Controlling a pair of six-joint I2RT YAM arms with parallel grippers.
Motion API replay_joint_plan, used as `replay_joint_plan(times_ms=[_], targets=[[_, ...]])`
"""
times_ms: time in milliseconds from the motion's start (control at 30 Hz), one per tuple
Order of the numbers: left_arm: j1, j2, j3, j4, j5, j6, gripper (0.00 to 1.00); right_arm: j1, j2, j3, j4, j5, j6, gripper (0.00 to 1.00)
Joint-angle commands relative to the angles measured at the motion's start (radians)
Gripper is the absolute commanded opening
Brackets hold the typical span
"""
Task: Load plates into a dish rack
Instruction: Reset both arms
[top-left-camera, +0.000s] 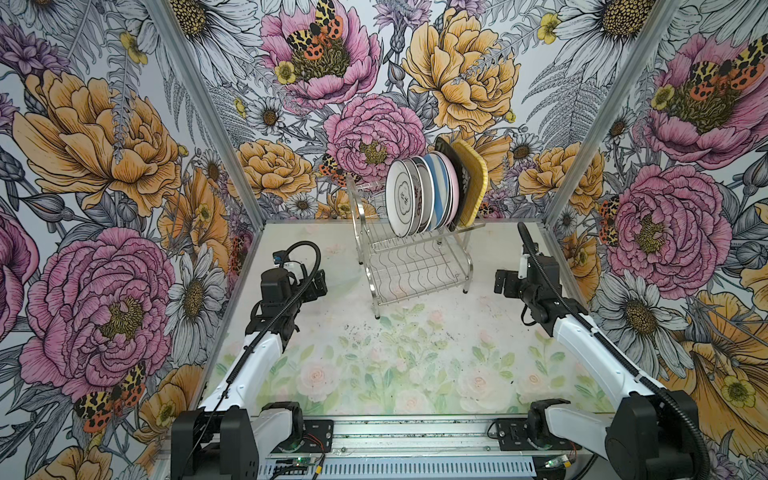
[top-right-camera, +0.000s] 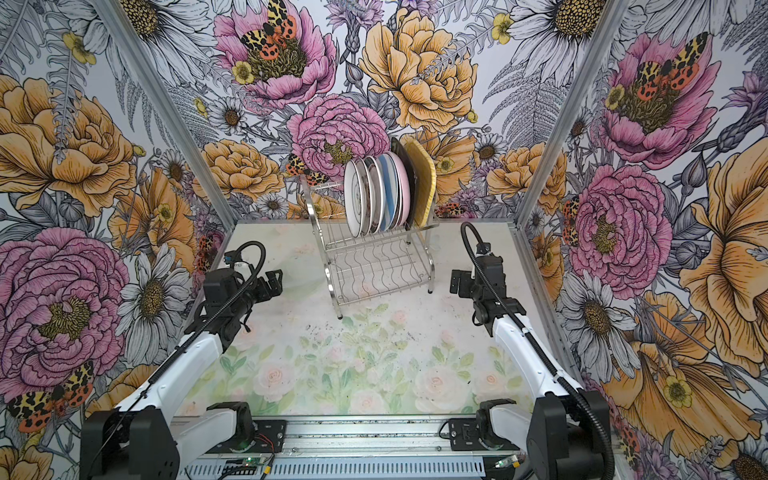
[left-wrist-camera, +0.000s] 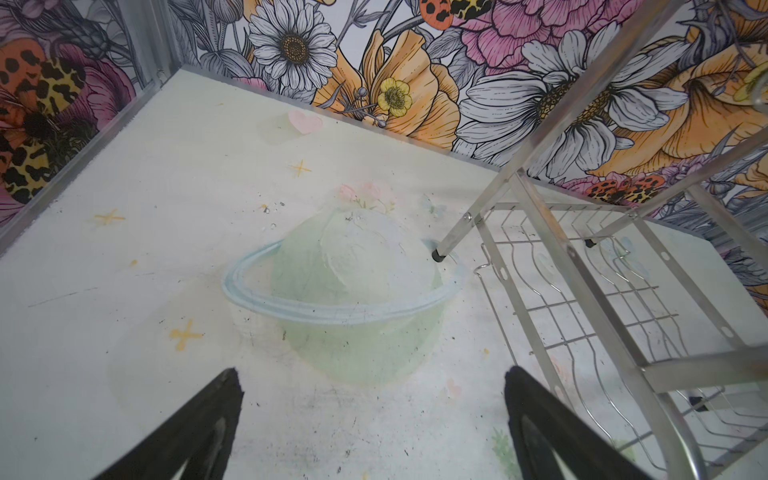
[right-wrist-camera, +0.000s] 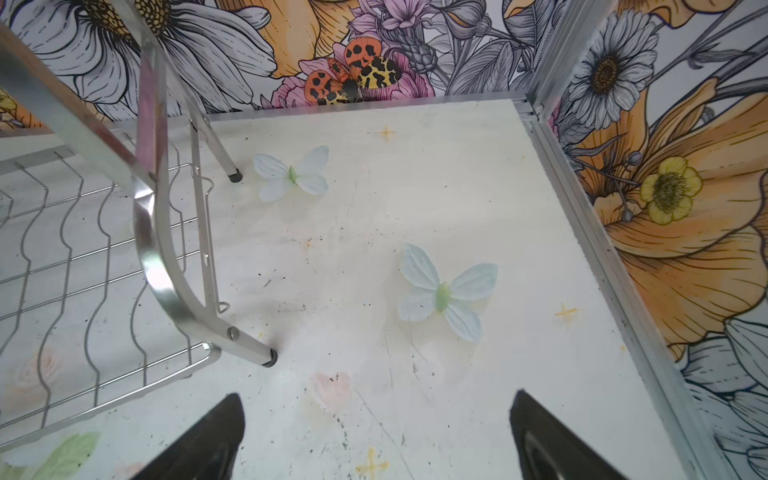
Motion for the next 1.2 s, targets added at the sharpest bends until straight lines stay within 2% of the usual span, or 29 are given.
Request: replay_joint_plan(times_ms=[0, 200, 333, 467, 800, 1067, 1167], targets=[[0.007, 0.036, -0.034, 0.162, -0.054, 0.064, 0.99, -0.042, 0.026, -0.064, 0.233, -0.025, -0.045, 0.99], [0.007, 0.119, -0.115, 0.390, -0.096, 0.120, 0.99, -0.087, 0.121, -0.175, 0.481, -0.046, -0.065, 1.00], [-0.005, 0.176, -0.125, 0.457, -0.115, 0.157, 0.99, -0.091, 0.180, -0.212, 0.598, -0.049, -0.069, 0.99], [-0.023, 0.211, -0.163, 0.566, -0.161, 0.196, 0.99, -0.091, 0.210, -0.233, 0.675, -0.063, -0.079, 1.00], [-0.031, 0.342, -0.223, 0.837, -0.194, 0.242, 0.99, -0.092, 0.281, -0.322, 0.921, -0.053, -0.097, 0.99], [-0.037, 0.407, -0.253, 0.948, -0.201, 0.247, 0.99, -0.093, 0.354, -0.397, 1.129, -0.050, -0.094, 1.00], [-0.037, 0.425, -0.257, 0.970, -0.204, 0.247, 0.99, -0.091, 0.353, -0.402, 1.135, -0.041, -0.092, 0.99]])
